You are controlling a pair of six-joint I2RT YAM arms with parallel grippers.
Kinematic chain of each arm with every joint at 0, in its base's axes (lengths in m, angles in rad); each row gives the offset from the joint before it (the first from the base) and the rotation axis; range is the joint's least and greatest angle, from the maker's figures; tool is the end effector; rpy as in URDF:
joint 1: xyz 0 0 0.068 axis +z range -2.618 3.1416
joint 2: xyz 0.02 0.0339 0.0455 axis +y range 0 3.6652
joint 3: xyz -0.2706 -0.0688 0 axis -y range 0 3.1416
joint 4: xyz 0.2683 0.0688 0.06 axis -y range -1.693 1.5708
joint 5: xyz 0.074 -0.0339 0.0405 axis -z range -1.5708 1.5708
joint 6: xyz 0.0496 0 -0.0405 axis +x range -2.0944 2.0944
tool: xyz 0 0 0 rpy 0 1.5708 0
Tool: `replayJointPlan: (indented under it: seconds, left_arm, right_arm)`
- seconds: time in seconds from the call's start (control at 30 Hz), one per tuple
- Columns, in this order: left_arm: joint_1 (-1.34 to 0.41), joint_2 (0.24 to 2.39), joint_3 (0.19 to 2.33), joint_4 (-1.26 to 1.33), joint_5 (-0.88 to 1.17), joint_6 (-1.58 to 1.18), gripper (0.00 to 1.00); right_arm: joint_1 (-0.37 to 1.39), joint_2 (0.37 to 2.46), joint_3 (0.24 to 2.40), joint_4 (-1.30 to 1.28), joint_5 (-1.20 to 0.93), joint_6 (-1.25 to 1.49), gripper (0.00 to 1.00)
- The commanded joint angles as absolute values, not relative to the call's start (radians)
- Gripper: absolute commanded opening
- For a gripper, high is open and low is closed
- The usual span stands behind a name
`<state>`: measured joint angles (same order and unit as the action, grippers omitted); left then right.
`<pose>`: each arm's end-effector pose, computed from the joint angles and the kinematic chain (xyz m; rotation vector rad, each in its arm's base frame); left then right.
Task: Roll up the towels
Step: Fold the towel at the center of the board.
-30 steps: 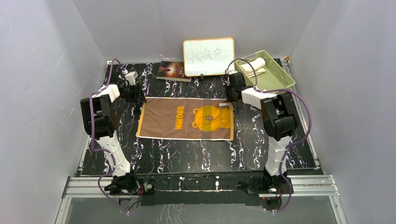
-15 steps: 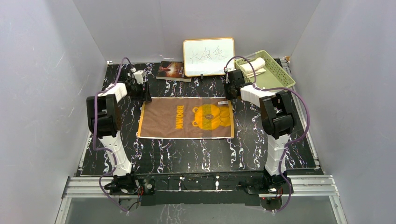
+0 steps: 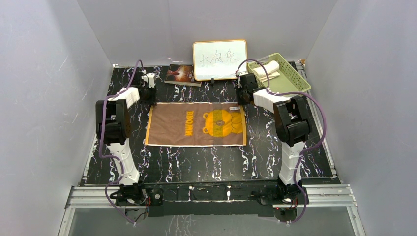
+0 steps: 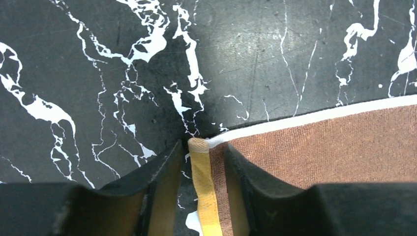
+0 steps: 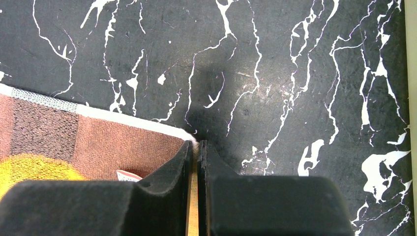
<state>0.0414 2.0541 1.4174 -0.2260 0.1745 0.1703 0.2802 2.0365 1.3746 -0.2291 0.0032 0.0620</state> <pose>0.4770 0.0111 0.1485 0.2337 2.4079 -0.1159 0.4495 0.1292 0.1416 -0.2673 2.4528 0.1447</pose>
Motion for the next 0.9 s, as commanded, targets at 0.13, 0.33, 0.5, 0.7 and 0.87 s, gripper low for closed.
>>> replayJointPlan:
  seconds: [0.13,0.33,0.5,0.7,0.87]
  left_arm:
    - [0.040,2.099,1.388,-0.263,0.127,0.186,0.05]
    - [0.048,2.077,1.389,-0.242,0.239,0.171,0.00]
    - [0.125,2.014,1.413,-0.144,0.356,0.054,0.00]
    - [0.149,1.956,1.424,-0.017,0.370,0.015,0.00]
    - [0.166,1.938,1.406,0.022,0.380,0.005,0.00]
  right_arm:
    - [0.279,1.981,1.393,-0.208,0.023,0.044,0.00]
    - [0.270,1.984,1.393,-0.190,0.003,0.052,0.00]
    - [0.249,2.033,1.461,-0.169,-0.020,0.068,0.00]
    - [0.213,2.126,1.669,-0.216,-0.035,0.074,0.00]
    - [0.185,2.138,1.728,-0.244,-0.030,0.063,0.00]
